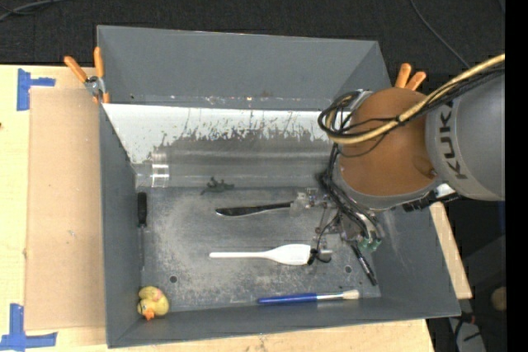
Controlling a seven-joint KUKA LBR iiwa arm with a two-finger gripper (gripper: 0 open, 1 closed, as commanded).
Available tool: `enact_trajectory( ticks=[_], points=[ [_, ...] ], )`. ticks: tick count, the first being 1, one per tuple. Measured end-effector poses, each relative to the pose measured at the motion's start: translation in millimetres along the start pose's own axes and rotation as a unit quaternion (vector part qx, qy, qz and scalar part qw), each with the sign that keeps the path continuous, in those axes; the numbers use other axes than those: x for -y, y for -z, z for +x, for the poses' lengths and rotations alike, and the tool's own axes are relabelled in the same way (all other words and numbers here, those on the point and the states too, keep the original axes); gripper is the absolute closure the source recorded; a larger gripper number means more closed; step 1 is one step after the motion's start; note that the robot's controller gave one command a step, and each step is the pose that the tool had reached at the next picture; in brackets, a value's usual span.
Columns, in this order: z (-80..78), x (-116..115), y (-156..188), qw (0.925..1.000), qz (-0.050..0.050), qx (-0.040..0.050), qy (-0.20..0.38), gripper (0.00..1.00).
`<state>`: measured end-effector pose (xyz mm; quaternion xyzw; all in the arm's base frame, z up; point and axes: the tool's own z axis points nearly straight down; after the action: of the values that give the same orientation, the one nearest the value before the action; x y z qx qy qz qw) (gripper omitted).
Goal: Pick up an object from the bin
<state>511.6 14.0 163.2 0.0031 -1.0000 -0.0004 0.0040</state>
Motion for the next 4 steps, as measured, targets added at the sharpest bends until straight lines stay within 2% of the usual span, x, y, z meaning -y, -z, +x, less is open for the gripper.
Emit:
enact_trajectory(
  ticks=[1, 2, 3, 4],
  points=[
    [-1.6, 0.1, 2.5, 1.0000, 0.000, 0.0031, 0.000, 0.00],
    [-15.0, 2.7, -84.9, 0.9996, -0.001, 0.0036, -0.026, 0.00],
    [-9.0, -0.1, -68.0, 0.9995, -0.001, 0.0044, -0.030, 0.00],
    [10.6, -17.0, -64.6, 0.9995, -0.001, 0.0001, -0.033, 0.00]
  ],
)
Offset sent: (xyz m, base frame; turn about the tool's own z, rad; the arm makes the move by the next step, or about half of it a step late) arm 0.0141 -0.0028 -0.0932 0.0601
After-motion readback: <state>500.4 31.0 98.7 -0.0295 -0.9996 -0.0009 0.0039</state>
